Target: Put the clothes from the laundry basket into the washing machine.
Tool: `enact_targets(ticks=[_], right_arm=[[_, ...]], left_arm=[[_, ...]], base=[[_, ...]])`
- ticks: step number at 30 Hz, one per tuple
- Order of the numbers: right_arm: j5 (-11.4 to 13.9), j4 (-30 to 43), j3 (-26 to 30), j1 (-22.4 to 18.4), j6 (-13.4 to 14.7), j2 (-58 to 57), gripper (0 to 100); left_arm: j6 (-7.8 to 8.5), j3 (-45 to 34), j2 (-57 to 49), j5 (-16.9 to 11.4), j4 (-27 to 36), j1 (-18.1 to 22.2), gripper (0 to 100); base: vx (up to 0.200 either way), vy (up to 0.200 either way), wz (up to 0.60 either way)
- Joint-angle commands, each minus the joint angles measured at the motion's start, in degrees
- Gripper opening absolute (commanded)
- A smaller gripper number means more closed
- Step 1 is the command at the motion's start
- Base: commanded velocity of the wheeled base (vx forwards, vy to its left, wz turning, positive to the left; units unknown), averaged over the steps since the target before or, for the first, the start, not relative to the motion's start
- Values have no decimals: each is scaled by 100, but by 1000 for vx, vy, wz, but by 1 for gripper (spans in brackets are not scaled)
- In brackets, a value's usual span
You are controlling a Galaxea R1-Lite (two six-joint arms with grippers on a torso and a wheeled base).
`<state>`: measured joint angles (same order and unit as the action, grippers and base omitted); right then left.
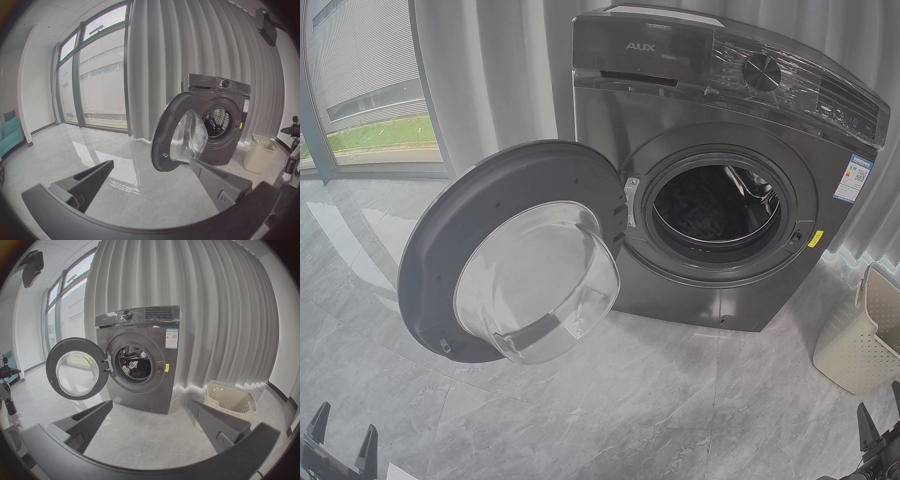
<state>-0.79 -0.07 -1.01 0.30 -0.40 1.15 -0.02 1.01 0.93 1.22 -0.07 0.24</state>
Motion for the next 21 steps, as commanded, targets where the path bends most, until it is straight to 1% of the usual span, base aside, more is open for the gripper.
enact_targets(ticks=[1, 4, 10, 19, 21], right_arm=[[0, -1, 101, 5, -4, 8, 100], [0, -1, 101, 5, -4, 8, 100], [9, -1, 101, 5, 5, 8, 100], [0, -1, 101, -4, 14, 8, 100], [0, -1, 101, -4, 14, 8, 100]], left_arm=[[-15, -101, -66, -8, -1, 2, 100], [-15, -101, -66, -8, -1, 2, 100], [-6, -101, -66, -8, -1, 2, 100], [-6, -101, -66, -25, -1, 2, 100], [2, -101, -84, -87, -1, 2, 100]], base=[[0, 0, 0], [0, 0, 0], [0, 0, -600], [0, 0, 0], [0, 0, 0]])
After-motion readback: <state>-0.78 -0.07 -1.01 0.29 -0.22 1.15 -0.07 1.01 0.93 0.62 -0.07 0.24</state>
